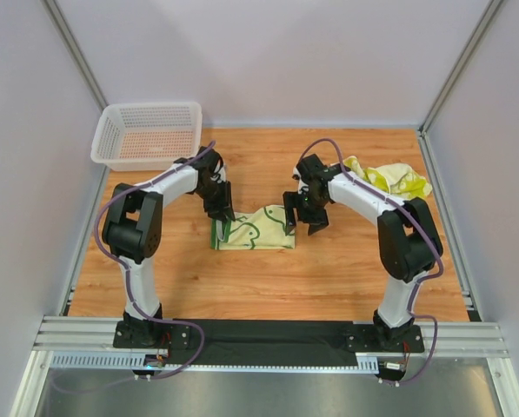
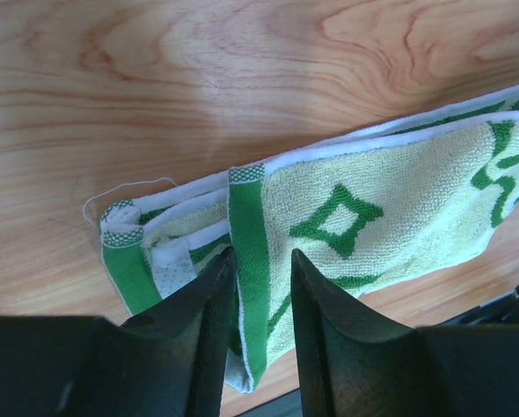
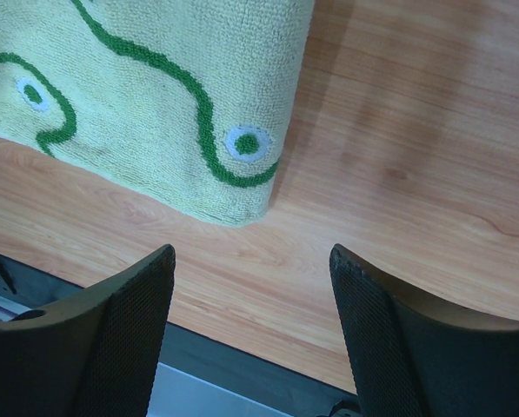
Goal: Roll the towels
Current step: Fold the towel
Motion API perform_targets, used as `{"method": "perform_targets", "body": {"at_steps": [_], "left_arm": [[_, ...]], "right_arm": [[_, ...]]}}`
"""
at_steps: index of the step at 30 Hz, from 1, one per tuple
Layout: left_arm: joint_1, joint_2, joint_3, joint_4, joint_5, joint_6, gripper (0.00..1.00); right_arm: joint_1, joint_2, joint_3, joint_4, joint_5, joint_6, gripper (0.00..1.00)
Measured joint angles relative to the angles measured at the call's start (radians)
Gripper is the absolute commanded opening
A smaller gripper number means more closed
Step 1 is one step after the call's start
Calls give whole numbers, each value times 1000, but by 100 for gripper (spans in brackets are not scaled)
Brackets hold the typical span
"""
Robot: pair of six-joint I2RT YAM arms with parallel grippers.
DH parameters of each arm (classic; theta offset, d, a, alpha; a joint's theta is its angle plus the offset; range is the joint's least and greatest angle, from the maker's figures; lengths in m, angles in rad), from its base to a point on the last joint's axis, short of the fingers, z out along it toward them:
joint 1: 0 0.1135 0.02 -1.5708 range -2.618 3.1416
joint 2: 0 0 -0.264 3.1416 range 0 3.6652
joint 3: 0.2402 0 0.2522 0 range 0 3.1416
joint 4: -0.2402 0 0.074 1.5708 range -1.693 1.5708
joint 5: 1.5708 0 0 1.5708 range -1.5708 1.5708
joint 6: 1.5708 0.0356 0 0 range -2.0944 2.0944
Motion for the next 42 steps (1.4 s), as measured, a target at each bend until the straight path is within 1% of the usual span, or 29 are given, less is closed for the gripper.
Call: {"method": "perform_targets", "body": {"at_steps": [3, 4, 6, 7, 9, 10, 11, 17, 22, 30, 32, 35, 36, 38, 39, 42], "left_arm": [[-3, 10, 0, -1, 0, 0, 38], [-3, 11, 0, -1, 0, 0, 35], [-3, 13, 0, -2, 0, 0, 30], [-3, 13, 0, -2, 0, 0, 24], [-3, 13, 2, -2, 1, -1, 17], [-3, 13, 2, -2, 1, -1, 6], [-3, 13, 2, -2, 2, -3, 0], [-3, 13, 3, -3, 4, -2, 0], [-3, 4, 11, -18, -5, -1, 0], [-3, -89, 10, -75, -98, 3, 0], [-3, -116, 3, -76, -121, 5, 3], [-3, -131, -13, -77, -148, 11, 13], [-3, -131, -18, -76, -156, 12, 23], [-3, -130, -30, -82, -174, 20, 34], [-3, -130, -35, -85, -183, 19, 42], [-3, -131, -46, -101, -204, 19, 45]], "right_arm": [[-1, 14, -5, 18, -24, 0, 73], [0, 19, -6, 22, -30, 1, 73], [-1, 29, -7, 35, -44, 2, 73], [-1, 36, -9, 43, -51, 3, 73], [-1, 49, -18, 57, -61, 4, 73], [-1, 55, -23, 61, -64, 4, 73], [-1, 61, -29, 66, -67, 4, 73], [-1, 87, -73, 84, -73, 7, 72], [-3, 86, -79, 87, -81, 7, 72], [-3, 75, -94, 99, -81, 7, 72], [-3, 71, -100, 100, -83, 7, 72], [-3, 66, -104, 96, -86, 6, 72], [-3, 65, -104, 94, -86, 5, 72], [-3, 61, -104, 81, -85, -2, 73], [-3, 57, -104, 72, -85, -4, 73], [-3, 24, -102, 48, -90, -8, 72]]}}
